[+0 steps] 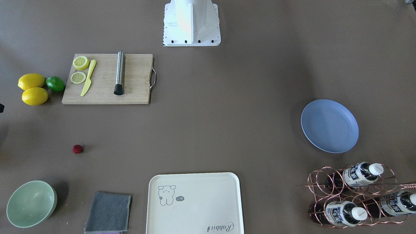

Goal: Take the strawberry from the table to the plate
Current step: 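Move the right gripper toward the strawberry while the left gripper pushes the blue plate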

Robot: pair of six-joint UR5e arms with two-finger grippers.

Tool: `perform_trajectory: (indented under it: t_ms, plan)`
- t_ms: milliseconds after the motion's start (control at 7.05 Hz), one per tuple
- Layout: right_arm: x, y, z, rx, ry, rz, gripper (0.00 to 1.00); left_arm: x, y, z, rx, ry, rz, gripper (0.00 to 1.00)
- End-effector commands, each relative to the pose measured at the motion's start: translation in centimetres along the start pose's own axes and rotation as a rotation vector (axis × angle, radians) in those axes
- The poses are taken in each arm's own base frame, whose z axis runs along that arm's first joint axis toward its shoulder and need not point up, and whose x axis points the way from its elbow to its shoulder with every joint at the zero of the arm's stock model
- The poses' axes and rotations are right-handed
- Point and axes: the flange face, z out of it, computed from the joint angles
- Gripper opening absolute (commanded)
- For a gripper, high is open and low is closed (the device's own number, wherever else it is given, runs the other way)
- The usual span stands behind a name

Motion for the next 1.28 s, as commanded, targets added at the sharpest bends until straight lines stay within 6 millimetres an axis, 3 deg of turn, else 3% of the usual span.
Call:
perform_trajectory:
  t_ms: [0,426,709,993,1135]
  plan:
    - [-3.2,-0.1,3.8,0.049,0.013,0.063,1.0,4.3,0.1,5.7,0.047,-0.01,-0.091,0.98]
    - [-2.4,-0.5,6.3,0.039,0.04,0.096,1.0,8.0,2.3,13.9,0.097,0.03,-0.125,0.98]
    - [-0.9,-1.0,8.6,0.039,0.052,0.096,1.0,7.9,3.6,15.3,0.095,0.046,-0.126,0.98]
    - [-1.4,-0.7,9.7,0.038,0.04,0.118,1.0,7.5,3.8,15.6,0.089,0.04,-0.125,0.94]
    - [-1.3,-0.6,10.0,0.033,0.042,0.119,1.0,7.9,4.0,16.0,0.081,0.044,-0.118,0.77]
